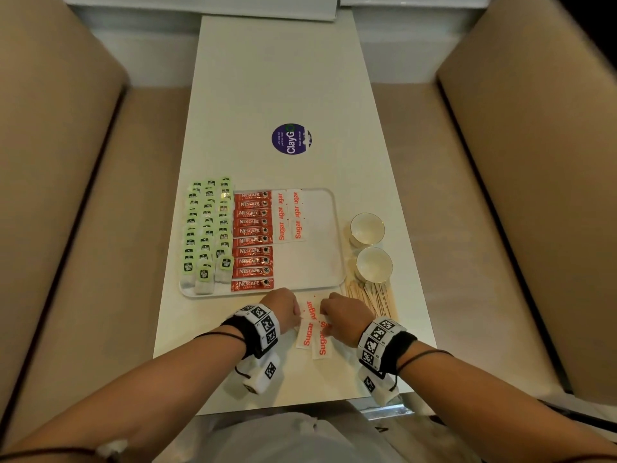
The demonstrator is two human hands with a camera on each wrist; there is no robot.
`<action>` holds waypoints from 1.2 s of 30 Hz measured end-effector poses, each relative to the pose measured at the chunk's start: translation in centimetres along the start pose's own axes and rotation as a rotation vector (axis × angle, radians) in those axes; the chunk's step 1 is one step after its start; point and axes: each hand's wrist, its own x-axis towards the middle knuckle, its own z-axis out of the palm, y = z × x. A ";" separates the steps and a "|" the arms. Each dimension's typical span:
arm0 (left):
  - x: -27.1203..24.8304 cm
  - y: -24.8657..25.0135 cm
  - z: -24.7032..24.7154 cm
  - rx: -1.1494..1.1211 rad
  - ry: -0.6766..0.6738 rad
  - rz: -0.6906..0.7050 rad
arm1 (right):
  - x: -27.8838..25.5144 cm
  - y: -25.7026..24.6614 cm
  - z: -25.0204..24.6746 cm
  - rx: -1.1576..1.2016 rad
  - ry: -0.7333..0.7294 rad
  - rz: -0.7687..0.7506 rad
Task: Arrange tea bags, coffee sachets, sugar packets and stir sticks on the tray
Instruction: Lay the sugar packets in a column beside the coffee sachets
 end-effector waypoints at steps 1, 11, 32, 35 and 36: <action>0.0 -0.1 -0.1 -0.023 -0.002 0.000 | 0.0 -0.2 0.0 -0.004 0.003 0.001; -0.4 -2.0 -3.1 -0.166 0.028 0.049 | -0.2 -0.6 -2.0 0.136 0.077 0.023; -3.1 -2.3 -8.4 -1.105 -0.052 -0.007 | 2.9 -4.8 -8.4 0.498 0.160 -0.164; -3.7 -2.4 -9.0 -1.116 -0.089 -0.011 | 3.4 -4.8 -9.1 0.500 0.136 -0.171; -3.7 -2.5 -9.0 -1.087 -0.080 -0.004 | 3.5 -4.8 -9.3 0.507 0.135 -0.176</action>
